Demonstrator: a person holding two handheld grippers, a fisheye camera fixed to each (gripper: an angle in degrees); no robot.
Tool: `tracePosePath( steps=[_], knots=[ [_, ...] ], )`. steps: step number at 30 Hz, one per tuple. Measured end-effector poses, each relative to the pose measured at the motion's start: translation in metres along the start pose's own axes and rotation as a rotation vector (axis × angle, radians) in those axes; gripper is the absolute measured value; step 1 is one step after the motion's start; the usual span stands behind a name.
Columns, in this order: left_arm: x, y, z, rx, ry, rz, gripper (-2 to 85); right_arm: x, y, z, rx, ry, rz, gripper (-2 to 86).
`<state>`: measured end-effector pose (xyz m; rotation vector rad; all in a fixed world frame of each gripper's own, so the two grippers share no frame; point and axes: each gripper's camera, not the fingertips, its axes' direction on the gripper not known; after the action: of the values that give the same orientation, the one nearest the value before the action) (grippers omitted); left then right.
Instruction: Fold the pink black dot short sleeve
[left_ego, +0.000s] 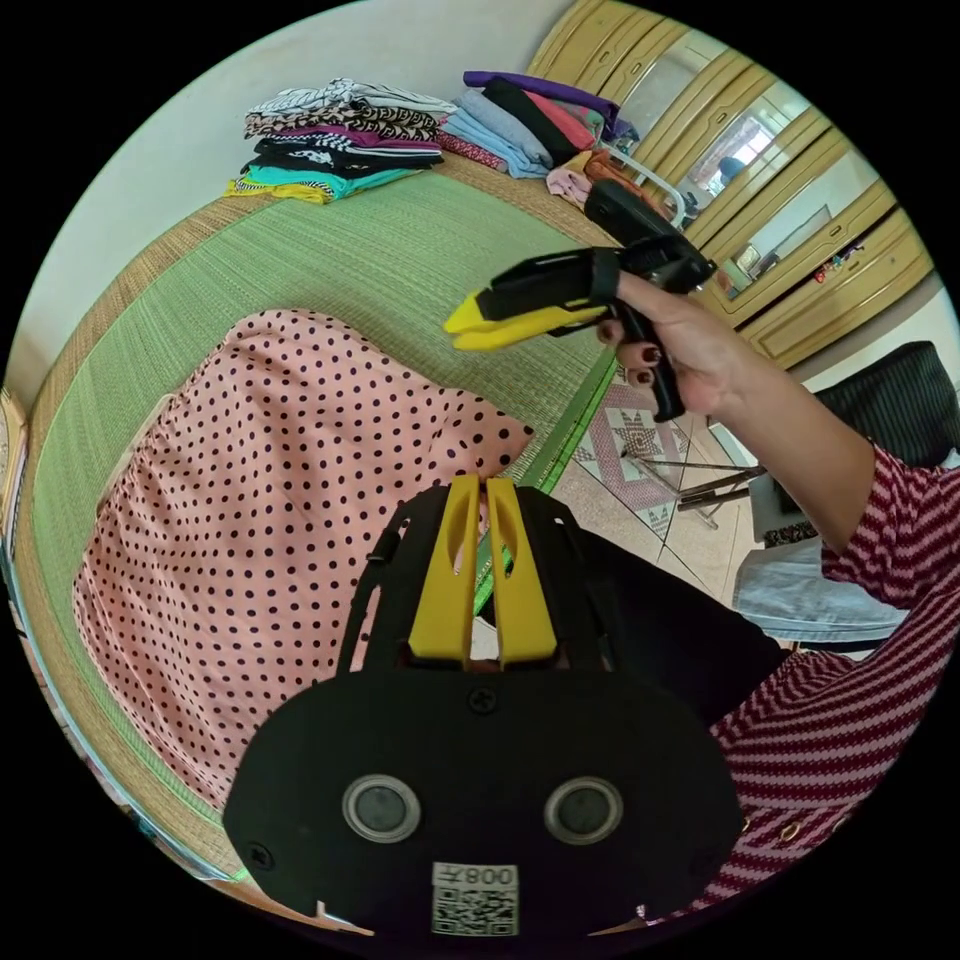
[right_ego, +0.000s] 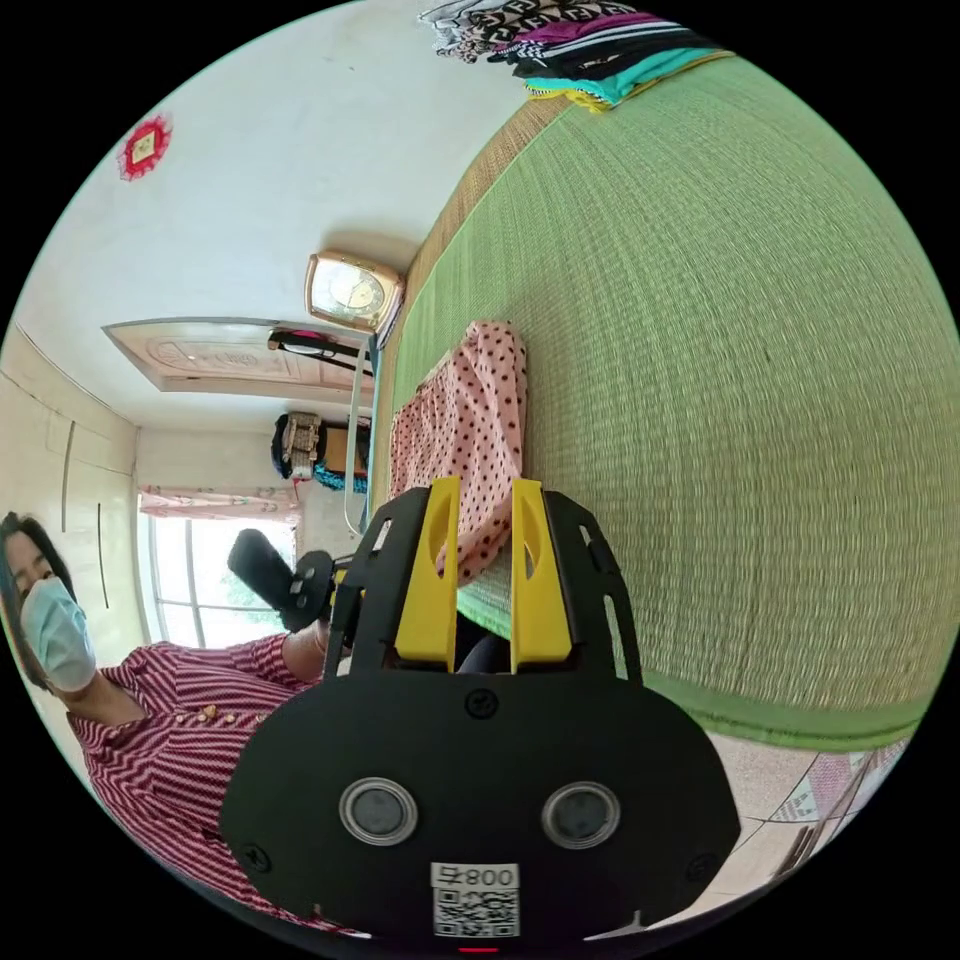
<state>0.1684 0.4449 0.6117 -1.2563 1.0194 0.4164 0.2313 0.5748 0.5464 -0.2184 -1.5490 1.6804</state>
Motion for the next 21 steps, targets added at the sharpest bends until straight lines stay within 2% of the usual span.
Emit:
tracePosePath(
  steps=[8, 21],
  knots=[
    [-0.001, 0.004, 0.021, 0.009, 0.037, -0.009, 1.0, 0.017, -0.089, 0.057, -0.080, 0.066, 0.006, 11.2],
    [-0.008, 0.014, 0.029, 0.038, 0.096, -0.017, 0.9, 0.055, -0.160, 0.109, -0.114, -0.018, 0.010, 8.3]
  ],
)
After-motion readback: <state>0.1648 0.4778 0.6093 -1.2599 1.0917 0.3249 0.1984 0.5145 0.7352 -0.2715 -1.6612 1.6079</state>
